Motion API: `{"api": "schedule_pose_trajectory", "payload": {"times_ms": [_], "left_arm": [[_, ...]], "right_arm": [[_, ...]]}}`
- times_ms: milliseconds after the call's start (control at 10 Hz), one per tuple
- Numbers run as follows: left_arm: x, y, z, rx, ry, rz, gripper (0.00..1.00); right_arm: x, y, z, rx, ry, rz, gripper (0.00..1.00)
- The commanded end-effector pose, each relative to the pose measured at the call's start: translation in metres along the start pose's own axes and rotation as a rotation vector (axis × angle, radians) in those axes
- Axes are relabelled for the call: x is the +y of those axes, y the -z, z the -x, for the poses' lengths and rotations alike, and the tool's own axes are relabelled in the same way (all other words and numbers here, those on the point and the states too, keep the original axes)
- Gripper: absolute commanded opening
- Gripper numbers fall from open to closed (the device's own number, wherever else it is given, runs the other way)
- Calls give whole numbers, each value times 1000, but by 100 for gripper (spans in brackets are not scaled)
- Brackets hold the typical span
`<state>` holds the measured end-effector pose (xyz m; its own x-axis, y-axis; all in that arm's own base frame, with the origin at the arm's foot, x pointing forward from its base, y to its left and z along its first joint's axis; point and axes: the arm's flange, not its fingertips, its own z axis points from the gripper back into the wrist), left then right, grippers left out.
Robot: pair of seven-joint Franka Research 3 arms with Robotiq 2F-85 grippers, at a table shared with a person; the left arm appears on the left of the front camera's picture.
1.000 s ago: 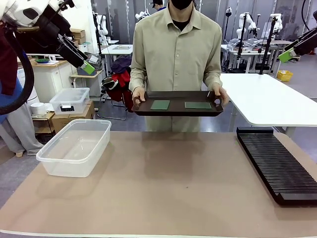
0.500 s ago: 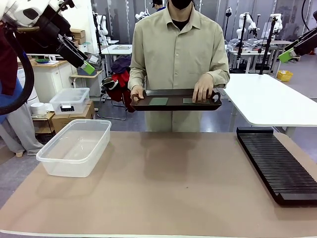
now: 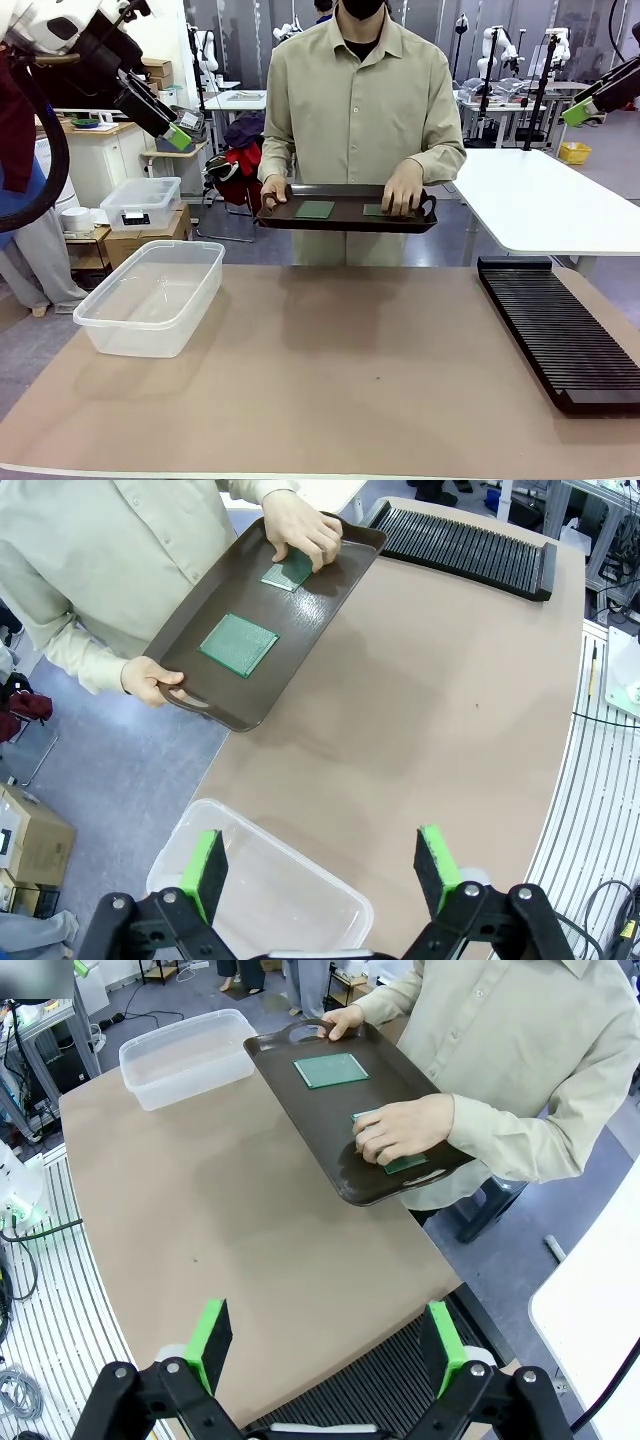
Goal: Sort PCBs into racks and boxes based on the side picked up.
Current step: Pick up the Blank PCB handed by the Human.
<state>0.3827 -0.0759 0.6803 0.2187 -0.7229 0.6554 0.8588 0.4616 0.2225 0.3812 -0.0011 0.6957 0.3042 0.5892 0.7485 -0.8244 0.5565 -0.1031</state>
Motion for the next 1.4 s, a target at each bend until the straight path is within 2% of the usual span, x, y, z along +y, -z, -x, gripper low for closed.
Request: {"api": "schedule_pose_trajectory", "payload": {"times_ms": [0,1300], "left_arm": [[0,1,1,9,-1,-5,100],[0,1,1,9,-1,-5,100]], "right_arm": [[2,0,0,6,-2,-4,100],[2,0,0,6,-2,-4,100]]}}
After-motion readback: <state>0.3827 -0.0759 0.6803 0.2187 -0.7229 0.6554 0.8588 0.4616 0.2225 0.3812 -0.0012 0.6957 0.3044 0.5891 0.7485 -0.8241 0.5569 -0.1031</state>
